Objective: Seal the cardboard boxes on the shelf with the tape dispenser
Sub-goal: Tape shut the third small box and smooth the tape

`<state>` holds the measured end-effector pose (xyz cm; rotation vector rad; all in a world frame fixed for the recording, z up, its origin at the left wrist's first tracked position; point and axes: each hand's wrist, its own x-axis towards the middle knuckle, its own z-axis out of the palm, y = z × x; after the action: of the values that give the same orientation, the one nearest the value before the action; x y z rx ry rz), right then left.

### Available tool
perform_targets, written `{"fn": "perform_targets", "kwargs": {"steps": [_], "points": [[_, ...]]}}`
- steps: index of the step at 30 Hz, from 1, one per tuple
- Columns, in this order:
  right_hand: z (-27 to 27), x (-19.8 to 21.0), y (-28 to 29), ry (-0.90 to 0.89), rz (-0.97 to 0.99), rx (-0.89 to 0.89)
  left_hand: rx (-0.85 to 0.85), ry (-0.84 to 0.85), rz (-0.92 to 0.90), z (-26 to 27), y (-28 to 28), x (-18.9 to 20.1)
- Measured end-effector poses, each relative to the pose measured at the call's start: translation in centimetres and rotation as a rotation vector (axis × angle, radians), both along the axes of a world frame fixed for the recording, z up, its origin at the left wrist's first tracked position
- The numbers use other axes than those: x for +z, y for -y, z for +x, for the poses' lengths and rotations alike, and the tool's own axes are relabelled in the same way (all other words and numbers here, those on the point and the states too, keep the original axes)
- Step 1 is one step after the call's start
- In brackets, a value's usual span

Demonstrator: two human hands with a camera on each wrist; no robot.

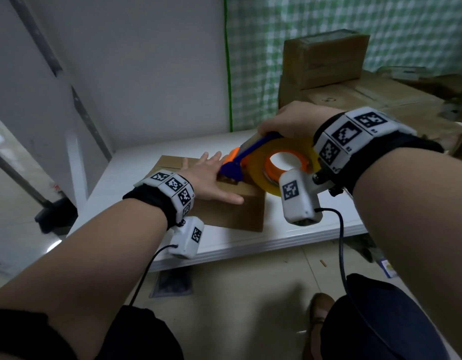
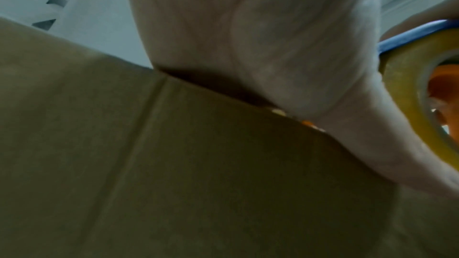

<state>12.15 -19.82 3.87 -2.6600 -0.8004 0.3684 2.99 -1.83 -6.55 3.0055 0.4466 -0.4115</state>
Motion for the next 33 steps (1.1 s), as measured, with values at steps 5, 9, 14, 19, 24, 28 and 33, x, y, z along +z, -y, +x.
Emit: {"fn": "perform_targets", "kwargs": {"steps": [5,9,14,19,24,28,33], "points": [[1.0,-0.3,0.8,-0.014,0.047,0.012,0.039,-0.035,0.012,1.4,1.8,0.6],[2.1,-1.4,1.6,-0.12,0.22,-0.008,0.02,0.014,-0.027,1.7,0.9,-0.3],[2.3,-2.0,3.0,-0.17,0.216,0.02,0.035,0.031,-0.029,1.6,0.9,-0.7],[3.3,-3.6,7.3,-0.208,0.103,0.002,0.023,-0.026,0.009,1.5,1.3,-0.2],[3.5,-4.9,8.9,-0.231,0.09,-0.021,0.008,-0.028,0.029,1.6,1.1,-0.3],[3.4,-5.9,8.8,-0.248,0.107,-0.039,-0.028,-0.025,0.024,1.2,1.2,0.0],[2.9,-6.5,8.0,-0.248,0.15,-0.076,-0.136,-0.026,0.008,0.8,2.9,-0.1]]}}
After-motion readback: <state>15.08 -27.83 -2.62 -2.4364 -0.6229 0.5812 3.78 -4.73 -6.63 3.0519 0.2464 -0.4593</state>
